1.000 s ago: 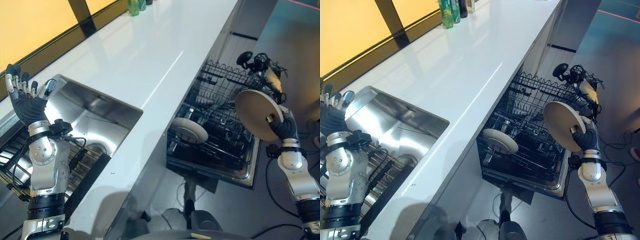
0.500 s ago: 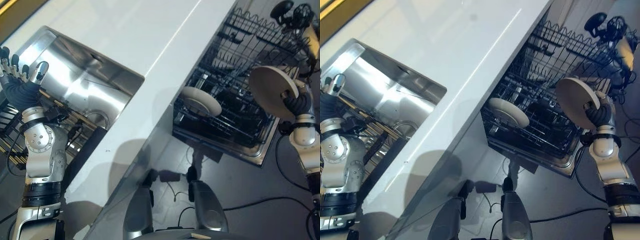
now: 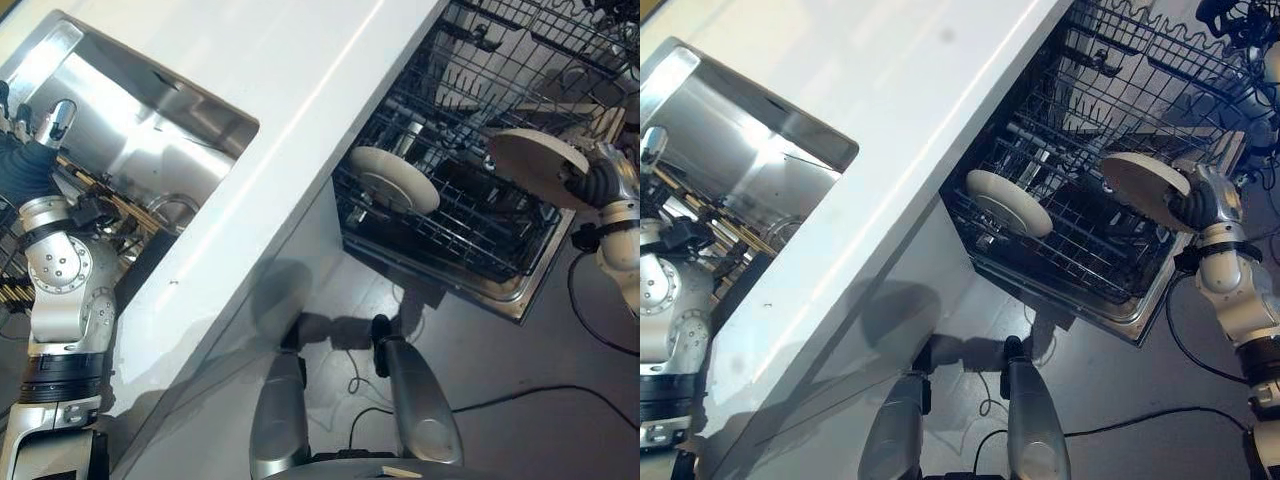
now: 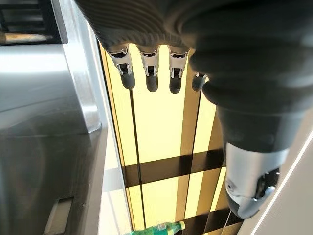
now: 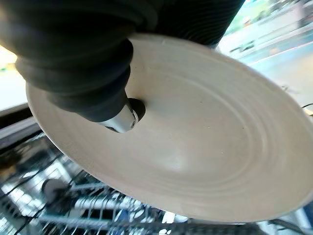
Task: Pick up plates and place into dishwasher.
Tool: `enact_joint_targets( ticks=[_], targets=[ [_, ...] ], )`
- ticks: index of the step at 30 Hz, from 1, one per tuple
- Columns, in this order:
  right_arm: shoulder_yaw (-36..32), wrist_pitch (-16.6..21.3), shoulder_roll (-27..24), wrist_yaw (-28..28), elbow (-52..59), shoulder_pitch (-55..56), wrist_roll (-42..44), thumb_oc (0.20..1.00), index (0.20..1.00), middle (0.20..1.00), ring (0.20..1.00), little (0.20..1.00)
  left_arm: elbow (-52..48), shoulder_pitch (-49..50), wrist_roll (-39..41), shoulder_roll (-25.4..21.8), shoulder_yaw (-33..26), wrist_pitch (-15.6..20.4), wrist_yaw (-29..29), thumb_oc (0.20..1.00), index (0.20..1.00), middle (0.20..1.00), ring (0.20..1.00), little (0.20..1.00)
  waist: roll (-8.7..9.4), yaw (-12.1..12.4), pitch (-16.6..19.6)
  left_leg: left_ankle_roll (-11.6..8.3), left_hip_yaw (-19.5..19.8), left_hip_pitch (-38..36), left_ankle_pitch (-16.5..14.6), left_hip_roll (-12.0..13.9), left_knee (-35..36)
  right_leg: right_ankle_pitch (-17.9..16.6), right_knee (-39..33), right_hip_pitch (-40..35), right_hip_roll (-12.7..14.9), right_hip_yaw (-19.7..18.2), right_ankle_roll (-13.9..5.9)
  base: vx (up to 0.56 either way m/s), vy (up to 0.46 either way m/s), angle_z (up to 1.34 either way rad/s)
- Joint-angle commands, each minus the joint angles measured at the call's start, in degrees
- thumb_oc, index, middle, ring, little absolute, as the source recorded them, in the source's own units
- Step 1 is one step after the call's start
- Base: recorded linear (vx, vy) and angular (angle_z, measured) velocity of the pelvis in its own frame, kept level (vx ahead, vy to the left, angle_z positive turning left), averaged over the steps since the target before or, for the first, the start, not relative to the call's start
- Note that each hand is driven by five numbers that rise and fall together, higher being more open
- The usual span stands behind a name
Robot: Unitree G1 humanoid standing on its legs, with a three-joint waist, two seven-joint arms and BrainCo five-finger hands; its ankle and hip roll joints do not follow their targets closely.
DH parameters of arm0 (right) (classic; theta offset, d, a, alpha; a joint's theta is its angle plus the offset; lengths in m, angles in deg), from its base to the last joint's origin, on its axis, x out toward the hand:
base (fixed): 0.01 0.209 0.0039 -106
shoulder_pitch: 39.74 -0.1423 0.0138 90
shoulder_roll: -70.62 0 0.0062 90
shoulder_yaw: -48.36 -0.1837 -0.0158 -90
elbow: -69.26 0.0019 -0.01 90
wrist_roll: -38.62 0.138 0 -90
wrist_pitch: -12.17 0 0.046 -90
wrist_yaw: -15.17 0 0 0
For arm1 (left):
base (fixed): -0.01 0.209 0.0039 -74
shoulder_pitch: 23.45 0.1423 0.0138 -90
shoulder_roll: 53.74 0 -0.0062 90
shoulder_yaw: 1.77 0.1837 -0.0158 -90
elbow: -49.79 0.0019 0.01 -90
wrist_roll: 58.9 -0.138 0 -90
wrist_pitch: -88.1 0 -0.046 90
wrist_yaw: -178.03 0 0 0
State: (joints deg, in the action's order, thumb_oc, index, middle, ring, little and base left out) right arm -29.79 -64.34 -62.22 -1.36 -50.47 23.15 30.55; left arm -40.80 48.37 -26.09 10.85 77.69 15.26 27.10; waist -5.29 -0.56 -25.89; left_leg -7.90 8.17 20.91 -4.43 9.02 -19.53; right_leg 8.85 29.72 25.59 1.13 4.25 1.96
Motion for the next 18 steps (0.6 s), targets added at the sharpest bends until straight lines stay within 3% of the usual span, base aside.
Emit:
enact_joint_targets(
  ticks=[1,6,9,12,18],
  targets=[
    [1.78,3.42,-1.61,1.34,-0.77,-4.64,-0.67,0.200,0.200,0.200,0.200,0.200,0.08,0.07,0.66,-1.48,-0.15,3.48,-0.61,1.000,1.000,1.000,1.000,1.000,1.57,0.70,1.96,-0.02,1.37,3.74,5.25,3.83,-0.68,1.28,-2.47,-3.31,0.29,-1.21,-2.94,0.10,-0.047,0.14],
    [3.83,3.97,-0.09,3.49,-1.89,-5.75,-0.79,0.200,0.200,0.200,0.200,0.200,0.92,-1.11,0.74,-2.17,-0.02,2.69,-0.49,1.000,1.000,1.000,1.000,1.000,1.72,1.90,1.05,-0.05,1.92,5.35,6.21,4.68,-0.55,1.88,-1.49,-2.78,-0.32,-0.18,-2.77,0.04,-0.046,0.10],
    [5.68,2.22,1.40,4.20,-2.04,-6.76,-0.28,0.200,0.200,0.200,0.200,0.200,1.55,-1.82,0.67,-2.57,0.32,2.79,-0.15,1.000,1.000,1.000,1.000,1.000,1.79,2.50,0.03,-0.13,2.47,6.56,6.89,4.70,-0.50,2.04,-0.15,-1.28,-0.63,0.39,-2.62,0.00,-0.035,0.07],
    [6.94,0.48,2.90,5.03,-2.93,-7.20,1.76,0.200,0.200,0.200,0.200,0.200,1.82,-1.62,0.31,-2.36,0.40,3.65,0.00,1.000,1.000,1.000,1.000,1.000,1.47,2.97,-1.06,-0.06,2.78,7.31,7.59,4.44,-0.12,2.04,0.57,-0.28,-0.77,0.64,-2.52,-0.01,-0.001,0.14],
    [9.31,1.14,5.78,4.25,-8.69,-8.68,5.21,0.200,0.200,0.200,0.200,0.200,1.46,-3.26,-0.11,-2.84,1.10,3.74,0.27,1.000,1.000,1.000,1.000,1.000,0.37,3.78,-2.59,0.14,2.82,8.35,8.78,4.09,1.28,1.94,1.11,1.19,-0.64,1.27,-2.39,-0.04,0.001,0.06]
  ],
)
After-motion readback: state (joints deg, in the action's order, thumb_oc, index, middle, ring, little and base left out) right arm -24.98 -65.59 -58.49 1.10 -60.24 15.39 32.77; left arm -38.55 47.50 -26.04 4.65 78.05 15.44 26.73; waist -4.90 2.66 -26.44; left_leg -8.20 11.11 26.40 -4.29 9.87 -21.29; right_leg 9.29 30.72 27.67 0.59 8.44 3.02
